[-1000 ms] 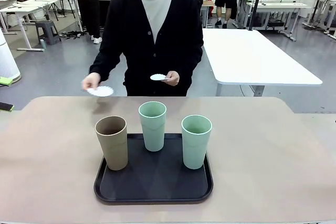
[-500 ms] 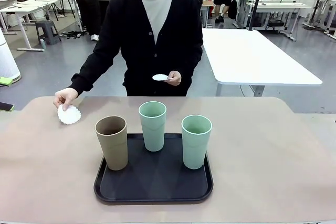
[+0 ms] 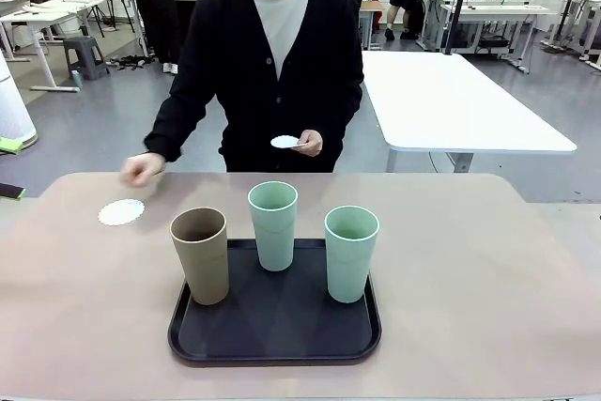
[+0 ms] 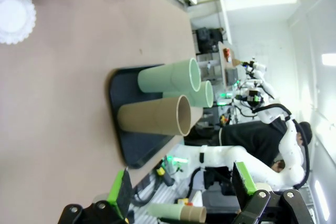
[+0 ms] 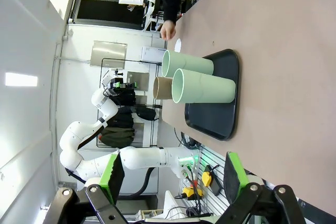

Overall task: Place coasters on the table and set cups on them.
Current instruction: Pick up one Reusable plastic cup and place it on a coaster set by the human.

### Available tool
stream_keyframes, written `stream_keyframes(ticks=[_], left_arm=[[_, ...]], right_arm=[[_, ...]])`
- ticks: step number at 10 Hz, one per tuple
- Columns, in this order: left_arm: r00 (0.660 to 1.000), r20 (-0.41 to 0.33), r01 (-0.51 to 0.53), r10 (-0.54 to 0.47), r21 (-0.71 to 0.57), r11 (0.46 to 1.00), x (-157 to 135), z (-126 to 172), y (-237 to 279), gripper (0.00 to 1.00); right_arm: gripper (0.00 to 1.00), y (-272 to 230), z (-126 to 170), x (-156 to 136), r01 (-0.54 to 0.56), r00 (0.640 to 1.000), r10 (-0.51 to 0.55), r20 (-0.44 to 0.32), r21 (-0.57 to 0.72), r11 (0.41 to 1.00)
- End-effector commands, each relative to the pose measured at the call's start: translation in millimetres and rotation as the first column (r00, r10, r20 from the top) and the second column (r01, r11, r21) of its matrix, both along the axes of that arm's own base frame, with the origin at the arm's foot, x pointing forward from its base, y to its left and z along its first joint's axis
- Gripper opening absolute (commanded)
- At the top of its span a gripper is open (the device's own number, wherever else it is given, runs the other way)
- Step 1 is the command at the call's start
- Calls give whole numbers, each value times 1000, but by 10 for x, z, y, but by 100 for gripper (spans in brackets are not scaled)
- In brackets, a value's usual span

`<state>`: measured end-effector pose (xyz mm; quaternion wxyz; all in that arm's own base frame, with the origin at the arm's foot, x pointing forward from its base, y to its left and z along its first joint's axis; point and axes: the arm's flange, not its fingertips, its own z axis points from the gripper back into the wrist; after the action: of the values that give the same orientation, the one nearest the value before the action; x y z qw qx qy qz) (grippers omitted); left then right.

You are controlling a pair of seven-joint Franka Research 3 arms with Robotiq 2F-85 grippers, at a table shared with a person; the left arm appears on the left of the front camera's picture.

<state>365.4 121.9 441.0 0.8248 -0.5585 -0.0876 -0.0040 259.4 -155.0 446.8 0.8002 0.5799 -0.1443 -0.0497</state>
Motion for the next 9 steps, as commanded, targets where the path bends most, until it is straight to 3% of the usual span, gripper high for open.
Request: stream_keyframes(ticks=[1,9], left_arm=[[1000,8,3,-3,-11,1000,-2,14,2,100],[1000,8,3,-3,-11,1000,-2,14,2,100]], right_arm=[[100,-9,3,29,0,1000,0,19,20,1000],[100,-9,3,29,0,1000,0,19,20,1000]])
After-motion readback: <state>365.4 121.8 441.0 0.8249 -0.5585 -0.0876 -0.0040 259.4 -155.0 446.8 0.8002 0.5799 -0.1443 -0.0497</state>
